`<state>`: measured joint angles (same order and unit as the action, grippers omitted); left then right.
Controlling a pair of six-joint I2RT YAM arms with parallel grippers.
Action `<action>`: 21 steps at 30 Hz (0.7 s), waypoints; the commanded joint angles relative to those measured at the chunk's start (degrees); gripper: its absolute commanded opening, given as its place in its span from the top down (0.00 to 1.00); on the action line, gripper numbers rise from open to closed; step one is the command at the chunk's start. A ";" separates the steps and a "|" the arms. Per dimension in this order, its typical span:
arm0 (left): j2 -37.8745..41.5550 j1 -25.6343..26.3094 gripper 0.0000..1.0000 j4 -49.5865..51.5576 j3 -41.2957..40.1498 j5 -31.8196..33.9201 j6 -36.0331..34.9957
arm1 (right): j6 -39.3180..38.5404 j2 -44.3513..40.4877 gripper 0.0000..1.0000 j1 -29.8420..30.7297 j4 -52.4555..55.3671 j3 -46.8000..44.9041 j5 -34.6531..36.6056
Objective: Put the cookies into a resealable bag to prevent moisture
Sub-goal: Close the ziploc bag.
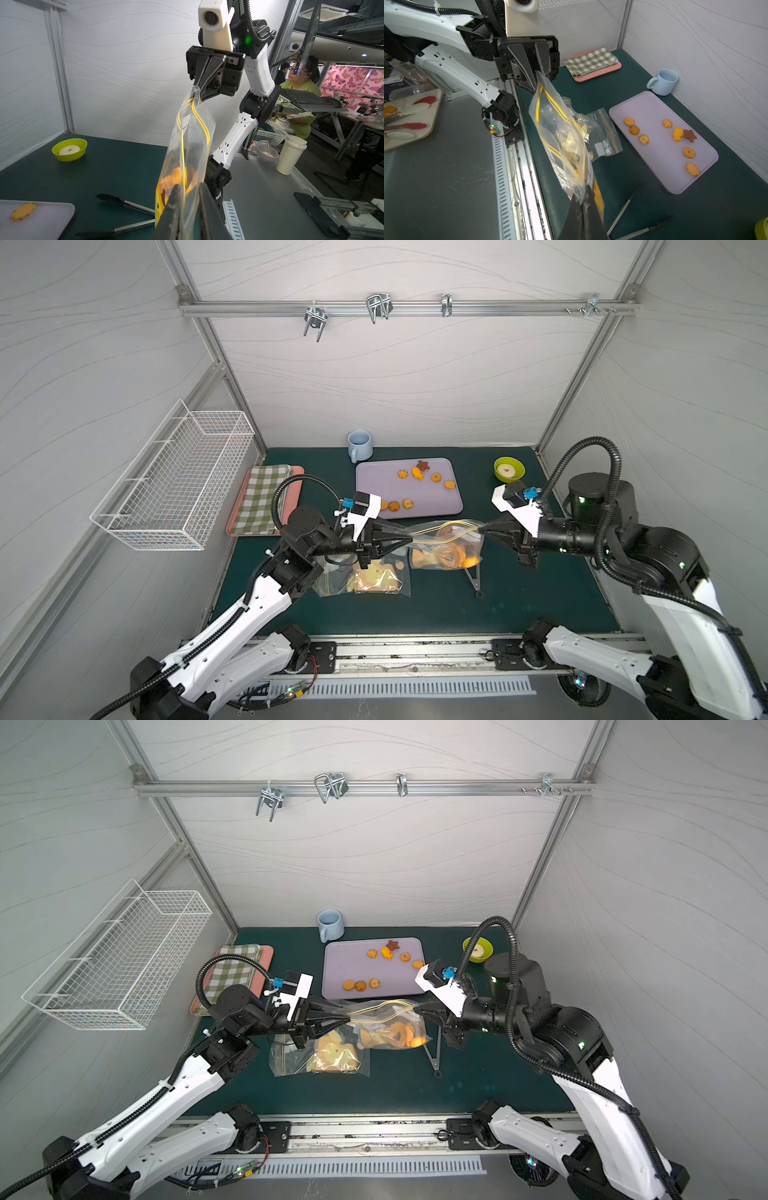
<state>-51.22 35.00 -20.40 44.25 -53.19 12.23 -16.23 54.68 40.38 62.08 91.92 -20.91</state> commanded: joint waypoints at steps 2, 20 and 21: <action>0.16 0.21 0.77 -1.55 2.71 -1.15 -0.78 | 0.13 -1.57 1.00 0.20 -1.87 1.47 0.60; 1.45 0.33 1.00 1.92 3.21 1.20 -2.58 | 0.06 -2.30 1.00 0.17 -1.80 0.50 3.25; 1.56 0.29 1.00 3.31 3.70 1.46 -3.13 | 0.10 -2.38 1.00 0.11 -1.79 0.43 3.81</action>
<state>-50.81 35.00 -18.46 44.47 -52.42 11.07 -15.94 53.06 40.38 61.54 91.90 -18.33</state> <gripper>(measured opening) 0.057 0.050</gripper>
